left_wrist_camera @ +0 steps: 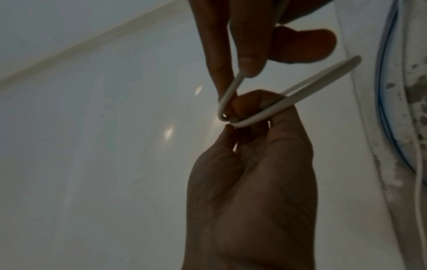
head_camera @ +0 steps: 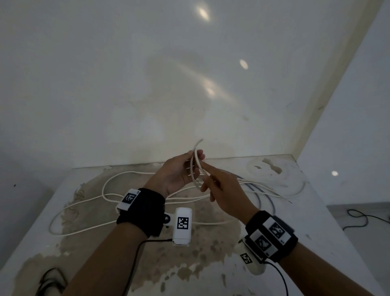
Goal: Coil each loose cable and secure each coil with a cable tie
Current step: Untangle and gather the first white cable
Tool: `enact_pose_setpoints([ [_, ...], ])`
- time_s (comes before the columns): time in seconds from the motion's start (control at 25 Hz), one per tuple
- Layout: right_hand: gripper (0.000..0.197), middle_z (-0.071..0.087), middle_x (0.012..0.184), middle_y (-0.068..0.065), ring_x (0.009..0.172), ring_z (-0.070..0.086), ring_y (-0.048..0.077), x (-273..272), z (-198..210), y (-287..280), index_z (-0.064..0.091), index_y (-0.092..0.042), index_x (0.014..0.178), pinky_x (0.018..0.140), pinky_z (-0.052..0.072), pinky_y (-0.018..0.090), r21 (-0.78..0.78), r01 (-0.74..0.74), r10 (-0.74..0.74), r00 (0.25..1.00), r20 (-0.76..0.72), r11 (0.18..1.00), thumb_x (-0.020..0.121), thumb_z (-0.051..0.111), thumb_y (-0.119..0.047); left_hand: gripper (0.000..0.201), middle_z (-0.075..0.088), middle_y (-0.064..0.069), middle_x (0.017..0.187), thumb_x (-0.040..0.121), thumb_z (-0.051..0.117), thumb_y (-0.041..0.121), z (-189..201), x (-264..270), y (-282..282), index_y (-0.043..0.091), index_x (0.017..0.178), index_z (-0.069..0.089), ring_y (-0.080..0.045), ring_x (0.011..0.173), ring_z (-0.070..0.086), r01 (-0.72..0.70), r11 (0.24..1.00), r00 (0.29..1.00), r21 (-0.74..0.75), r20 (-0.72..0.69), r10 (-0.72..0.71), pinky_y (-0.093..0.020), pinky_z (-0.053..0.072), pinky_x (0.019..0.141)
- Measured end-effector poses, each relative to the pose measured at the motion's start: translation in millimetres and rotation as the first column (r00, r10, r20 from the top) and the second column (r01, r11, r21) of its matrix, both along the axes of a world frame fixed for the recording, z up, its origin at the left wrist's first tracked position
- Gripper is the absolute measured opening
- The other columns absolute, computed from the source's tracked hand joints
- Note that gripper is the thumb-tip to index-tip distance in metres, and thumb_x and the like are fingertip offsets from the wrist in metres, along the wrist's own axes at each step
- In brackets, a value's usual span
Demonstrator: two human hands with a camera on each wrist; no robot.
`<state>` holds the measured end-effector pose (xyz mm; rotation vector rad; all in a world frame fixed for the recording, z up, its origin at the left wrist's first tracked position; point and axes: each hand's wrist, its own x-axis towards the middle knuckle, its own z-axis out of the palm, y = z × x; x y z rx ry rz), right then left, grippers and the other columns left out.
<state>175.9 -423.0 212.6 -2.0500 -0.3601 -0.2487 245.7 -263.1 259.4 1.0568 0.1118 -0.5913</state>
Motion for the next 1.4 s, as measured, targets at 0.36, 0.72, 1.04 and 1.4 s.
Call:
enact_pose_setpoints([
  [0.36, 0.023, 0.062, 0.057, -0.007, 0.048, 0.051, 0.001, -4.4, -21.1, -11.8, 0.066, -0.014, 0.093, 0.05, 0.038, 0.013, 0.138, 0.112, -0.081, 0.974, -0.214, 0.984, 0.094, 0.065, -0.037, 0.015, 0.026, 0.008, 0.049, 0.087, 0.035, 0.014, -8.5, 4.7, 3.5, 0.016, 0.077, 0.046, -0.006, 0.037, 0.023, -0.038, 0.955, 0.999, -0.294, -0.046, 0.025, -0.018, 0.031, 0.043],
  [0.72, 0.034, 0.056, 0.064, -0.011, 0.061, 0.058, 0.004, 7.8, -18.2, -50.0, 0.06, -0.026, 0.083, 0.066, 0.056, 0.035, -0.142, 0.116, -0.142, 0.973, -0.184, 0.983, 0.106, 0.037, -0.037, 0.035, 0.035, 0.002, 0.056, 0.103, 0.032, 0.023, -13.9, -6.2, -1.7, 0.006, 0.097, 0.062, -0.01, 0.04, 0.031, 0.143, 0.937, 0.97, 0.318, 0.142, -0.196, -0.031, 0.051, 0.054],
  [1.04, 0.032, 0.052, 0.065, -0.012, 0.064, 0.056, 0.007, 5.7, -10.9, -53.9, 0.057, -0.028, 0.088, 0.059, 0.037, 0.028, -0.319, 0.072, -0.129, 0.978, -0.161, 0.945, 0.107, 0.034, -0.039, 0.039, 0.02, 0.006, 0.059, 0.105, 0.032, 0.035, -9.1, -16.5, -6.8, 0.008, 0.088, 0.055, -0.007, 0.044, 0.017, 0.341, 0.863, 0.901, 0.373, 0.132, -0.414, -0.019, 0.024, 0.042],
  [1.4, 0.048, 0.054, 0.059, 0.0, 0.054, 0.044, 0.013, 10.2, -0.1, -95.4, 0.07, -0.02, 0.074, 0.057, 0.035, 0.026, -0.301, -0.195, 0.096, 0.945, -0.313, 0.934, 0.097, 0.046, -0.055, 0.037, 0.021, 0.01, 0.054, 0.106, 0.031, 0.035, -8.0, 11.0, 31.9, 0.016, 0.079, 0.047, -0.006, 0.041, 0.014, 0.015, 0.908, 0.918, 0.419, 0.354, -0.179, -0.017, 0.017, 0.039],
])
